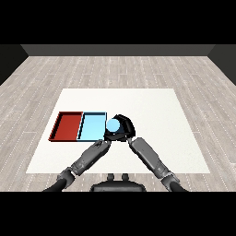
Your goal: Pick the blue can and put it in the blue box
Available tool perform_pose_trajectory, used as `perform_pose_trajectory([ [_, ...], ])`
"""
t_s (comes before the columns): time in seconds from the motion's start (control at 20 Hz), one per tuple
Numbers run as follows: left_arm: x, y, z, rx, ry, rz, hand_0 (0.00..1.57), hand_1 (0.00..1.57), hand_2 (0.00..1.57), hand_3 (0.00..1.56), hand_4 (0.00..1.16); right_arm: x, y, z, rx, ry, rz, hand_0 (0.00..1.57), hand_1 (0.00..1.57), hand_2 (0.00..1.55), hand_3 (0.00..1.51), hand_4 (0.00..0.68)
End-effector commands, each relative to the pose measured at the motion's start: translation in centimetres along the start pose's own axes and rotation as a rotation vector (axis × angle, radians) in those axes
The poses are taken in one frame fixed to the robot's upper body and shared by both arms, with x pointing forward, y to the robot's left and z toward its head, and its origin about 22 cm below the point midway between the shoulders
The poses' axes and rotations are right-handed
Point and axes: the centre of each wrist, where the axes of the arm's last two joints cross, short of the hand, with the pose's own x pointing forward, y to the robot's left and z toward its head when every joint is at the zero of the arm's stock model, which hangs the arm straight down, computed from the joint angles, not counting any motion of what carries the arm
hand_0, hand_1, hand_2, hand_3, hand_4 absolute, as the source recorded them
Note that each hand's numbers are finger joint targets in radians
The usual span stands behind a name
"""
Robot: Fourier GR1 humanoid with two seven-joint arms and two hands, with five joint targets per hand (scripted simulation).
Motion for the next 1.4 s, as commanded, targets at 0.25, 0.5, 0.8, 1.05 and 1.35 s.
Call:
perform_pose_trajectory([
  [0.25, 1.3, -0.8, -1.7, 0.074, -0.005, -0.039, 1.57, 1.57, 1.56, 1.47, 1.14, -0.1, 1.1, -0.3, 0.014, 0.007, -0.027, 1.43, 1.43, 1.46, 1.38, 0.531],
  [0.5, 0.6, -0.4, -0.8, 0.078, -0.015, -0.038, 1.57, 1.57, 1.56, 1.47, 1.14, -0.5, 0.3, -0.1, -0.013, 0.03, 0.047, 0.0, 0.0, 0.0, 0.0, 0.0],
  [0.8, 1.3, 0.4, -0.7, 0.085, -0.009, -0.041, 1.57, 1.57, 1.56, 1.47, 1.14, -0.1, -2.2, -1.4, 0.007, 0.022, 0.036, 0.0, 0.0, 0.0, 0.0, 0.0],
  [1.05, 0.9, 0.8, -0.9, 0.105, -0.003, -0.021, 1.57, 1.57, 1.57, 1.48, 1.14, -0.1, -3.1, -0.7, -0.024, 0.011, 0.058, 0.0, 0.0, 0.0, 0.0, 0.0],
  [1.35, -1.5, 0.8, 0.6, 0.11, -0.002, -0.026, 1.57, 1.57, 1.57, 1.49, 1.15, 1.0, -4.7, -1.2, -0.15, 0.0, -0.02, 0.0, 0.0, 0.0, 0.0, 0.0],
])
